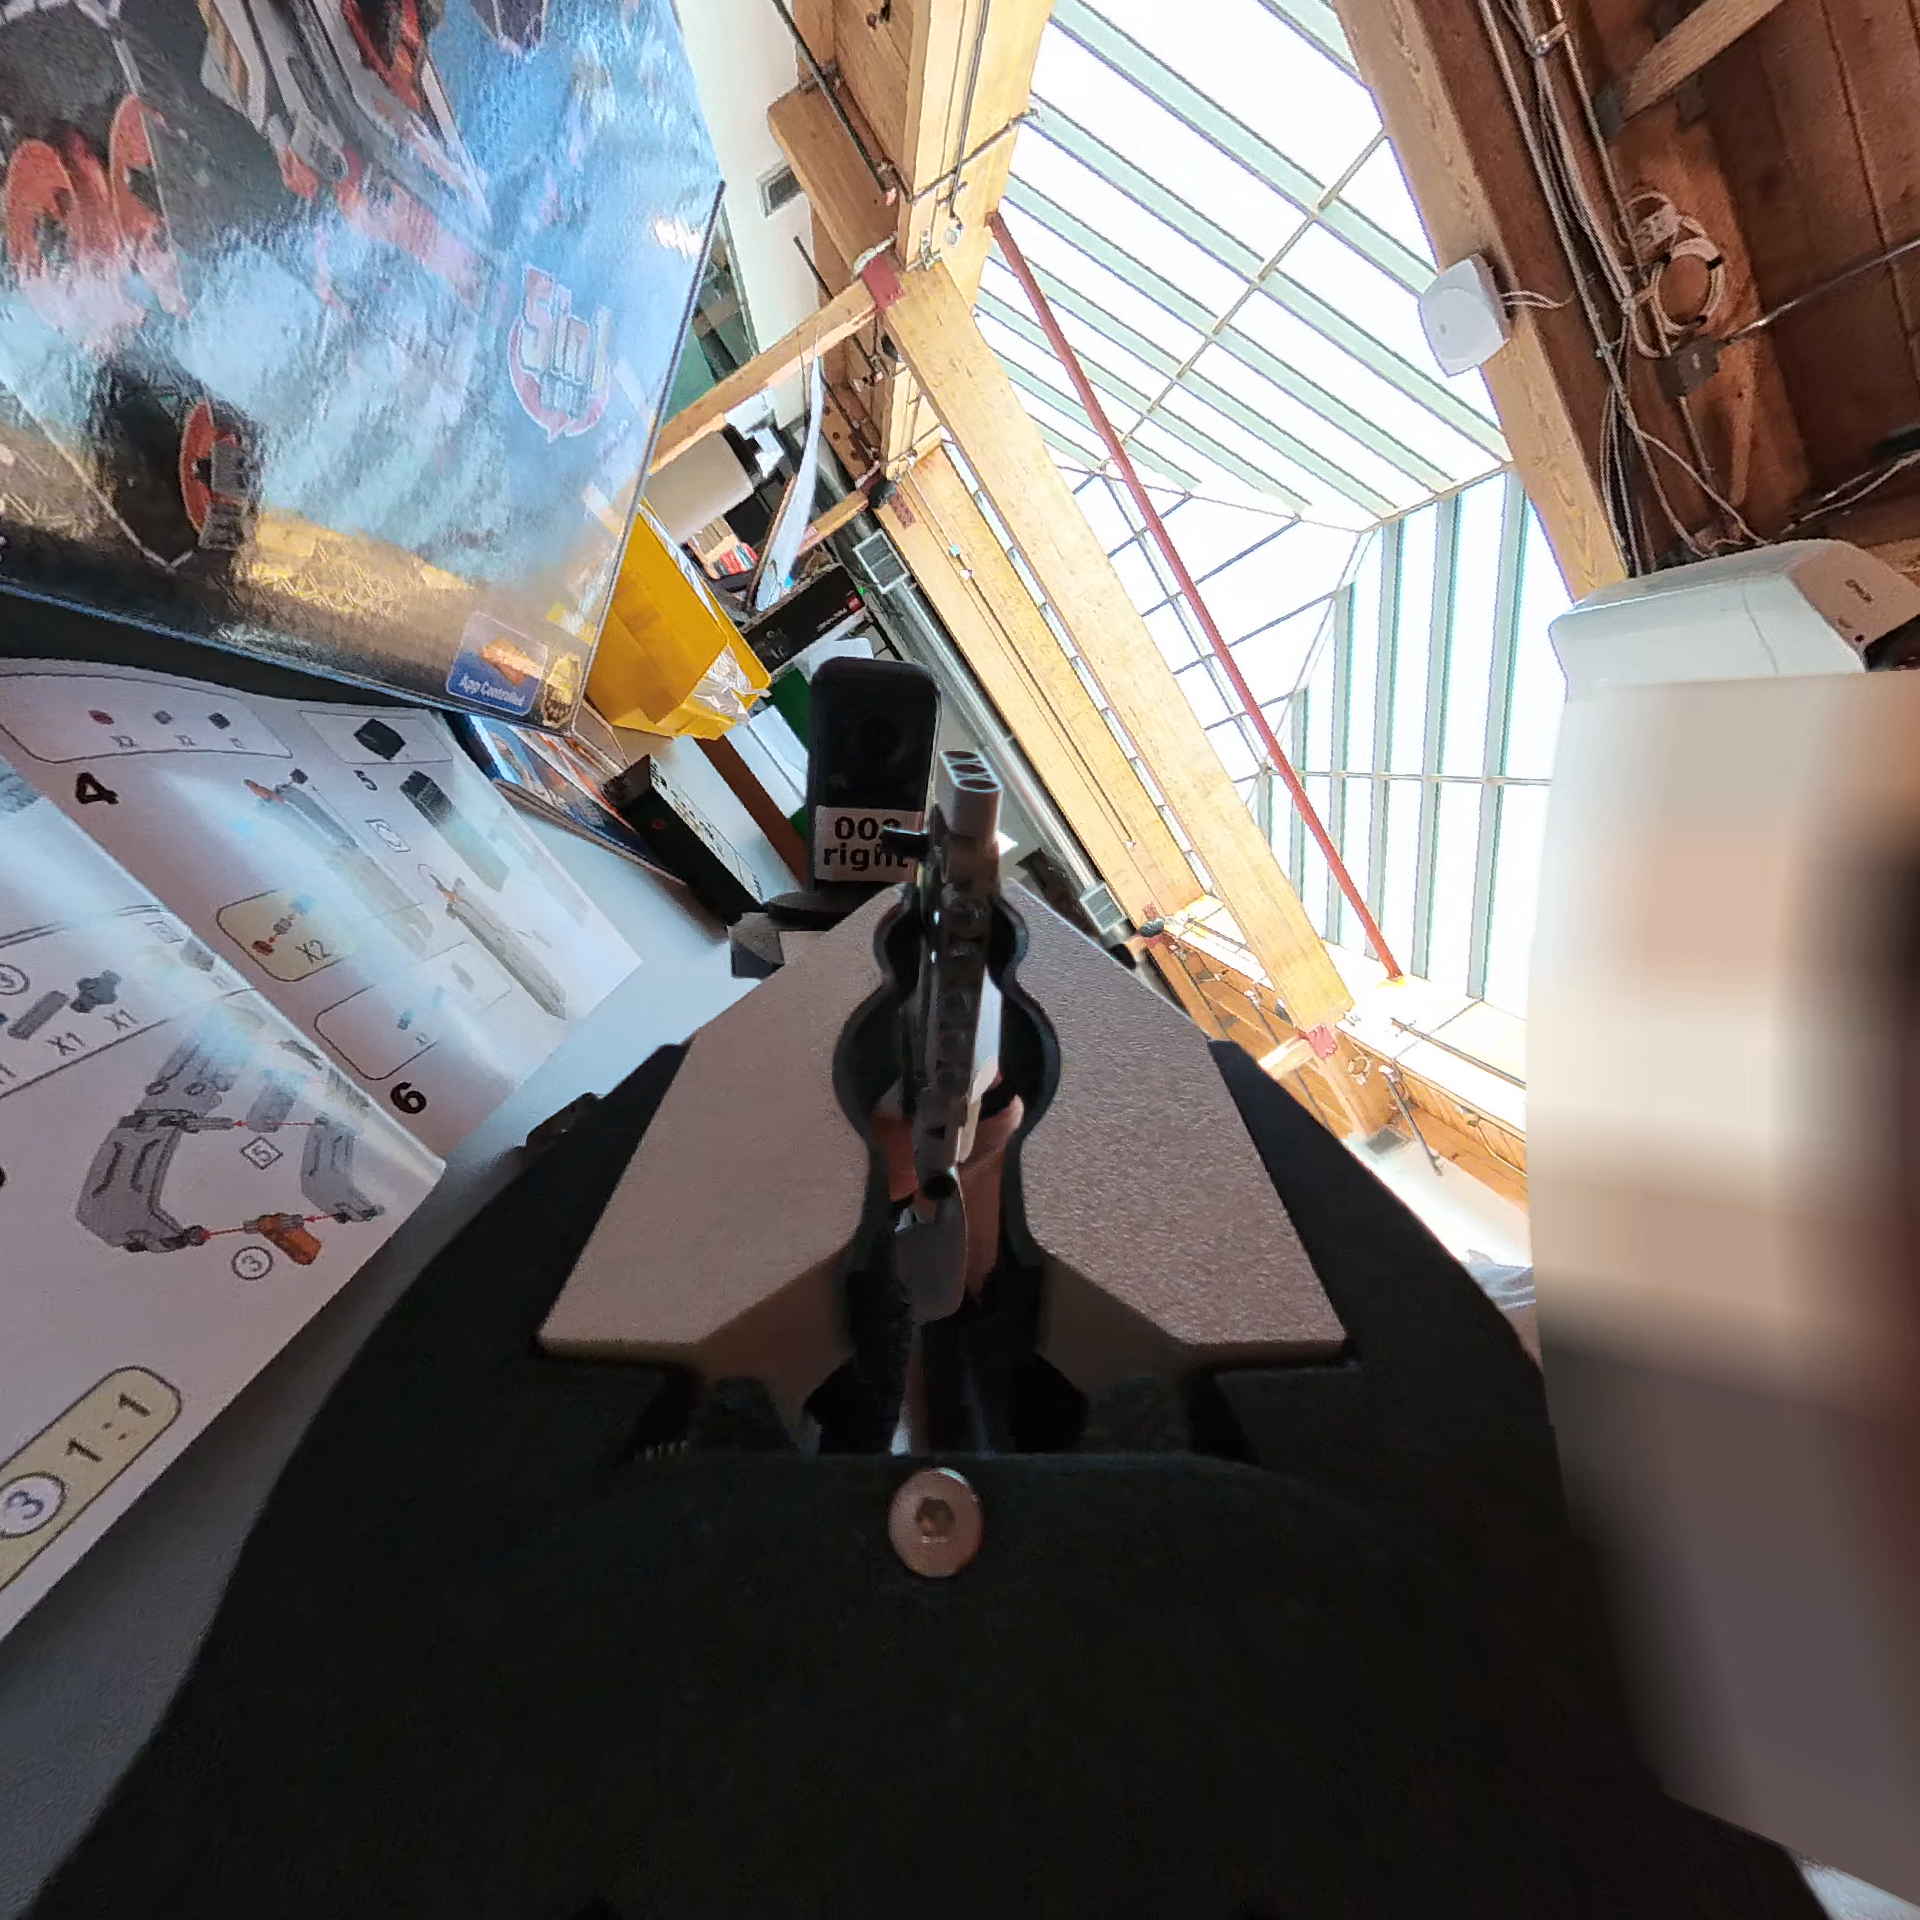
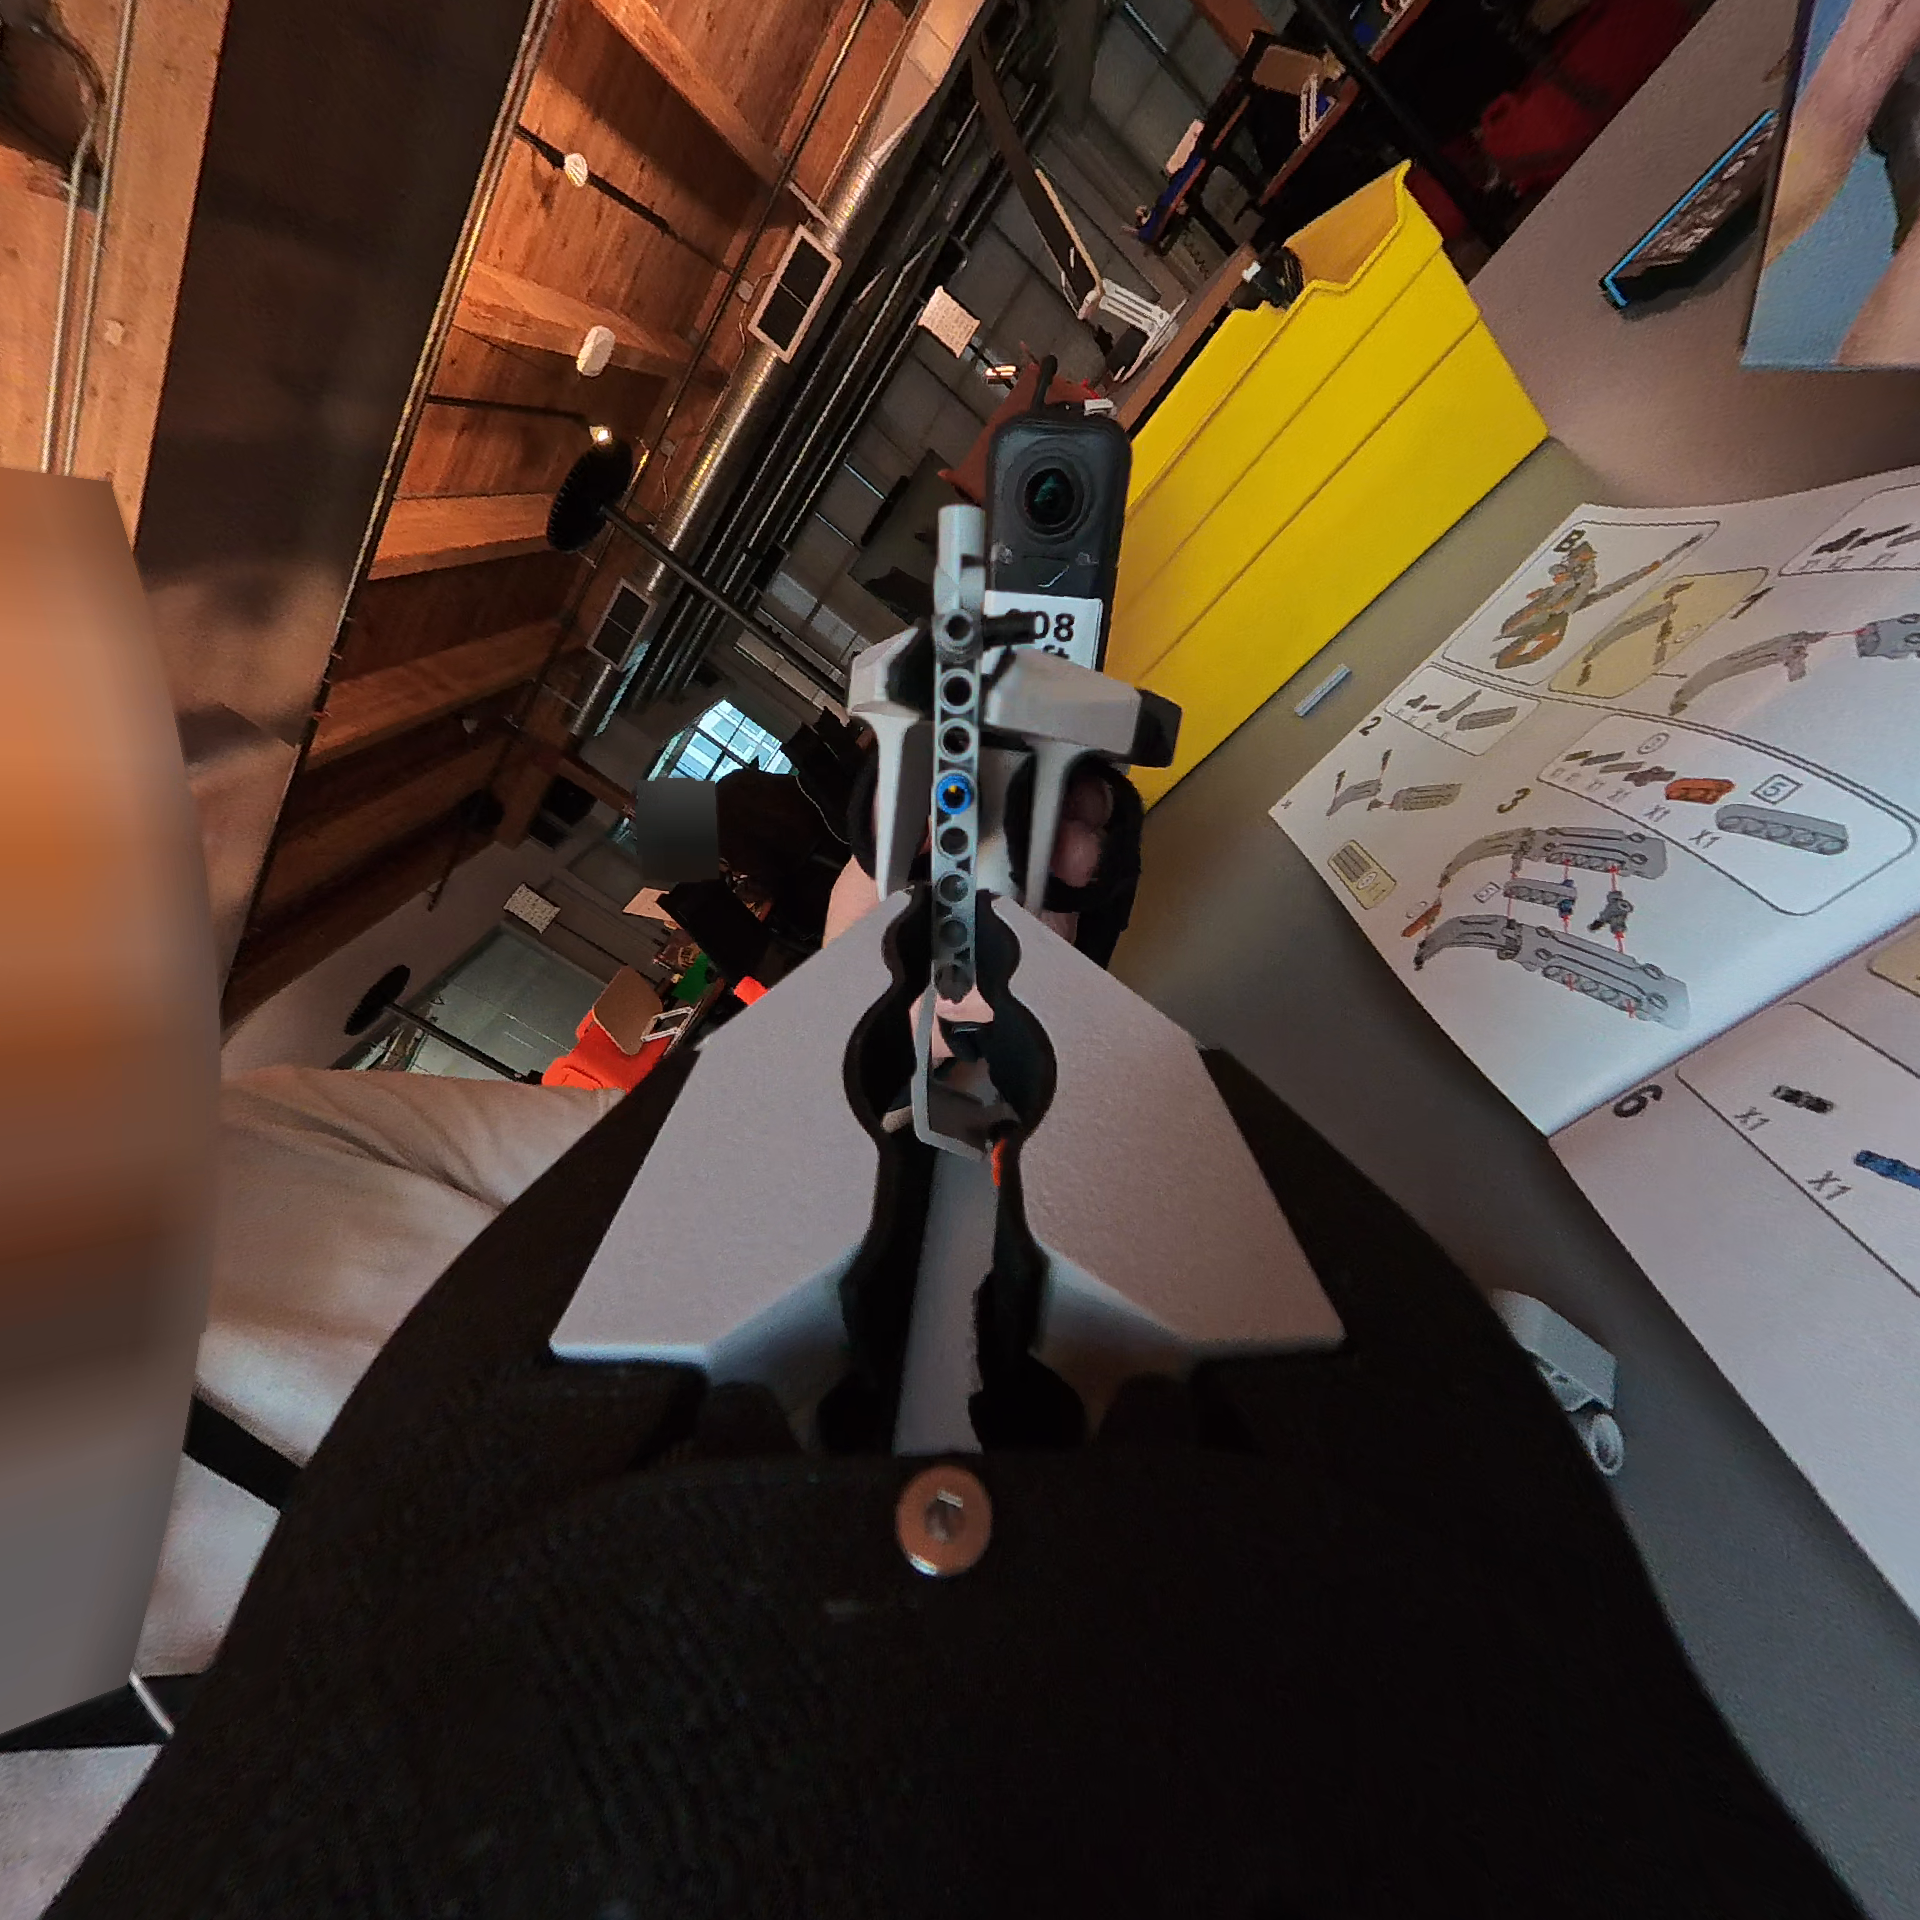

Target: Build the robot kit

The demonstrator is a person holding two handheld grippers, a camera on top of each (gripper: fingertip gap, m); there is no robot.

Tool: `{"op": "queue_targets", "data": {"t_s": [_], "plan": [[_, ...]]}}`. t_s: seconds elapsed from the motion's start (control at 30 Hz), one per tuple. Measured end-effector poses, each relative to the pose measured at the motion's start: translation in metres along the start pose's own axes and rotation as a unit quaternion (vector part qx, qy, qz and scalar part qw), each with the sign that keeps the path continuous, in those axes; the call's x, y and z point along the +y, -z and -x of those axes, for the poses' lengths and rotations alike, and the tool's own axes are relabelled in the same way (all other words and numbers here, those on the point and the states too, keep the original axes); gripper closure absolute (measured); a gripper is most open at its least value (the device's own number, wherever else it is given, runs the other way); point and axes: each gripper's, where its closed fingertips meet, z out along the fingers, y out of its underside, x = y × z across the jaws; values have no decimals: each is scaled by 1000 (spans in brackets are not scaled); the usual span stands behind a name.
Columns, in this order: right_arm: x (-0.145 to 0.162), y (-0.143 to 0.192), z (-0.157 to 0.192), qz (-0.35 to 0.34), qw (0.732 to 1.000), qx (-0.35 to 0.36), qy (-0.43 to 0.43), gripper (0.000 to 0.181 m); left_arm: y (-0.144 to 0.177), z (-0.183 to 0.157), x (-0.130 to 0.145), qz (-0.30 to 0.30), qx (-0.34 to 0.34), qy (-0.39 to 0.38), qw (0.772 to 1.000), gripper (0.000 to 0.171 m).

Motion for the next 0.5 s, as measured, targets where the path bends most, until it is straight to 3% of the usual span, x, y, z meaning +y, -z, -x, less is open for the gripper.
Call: {"op": "queue_targets", "data": {"t_s": [0.17,0.27,0.37,0.5], "plan": [[2,-2,-5,9,1000,16,16,176,2,7,1,16,-56,-58,997,167],[-15,19,-9,23,985,100,139,155,4,8,0,18,-60,-56,996,167],[-36,76,-29,73,895,314,309,151,8,5,-4,11,-47,-39,998,167],[-6,91,-39,195,844,395,305,149,8,10,3,33,-60,-46,997,167]]}}
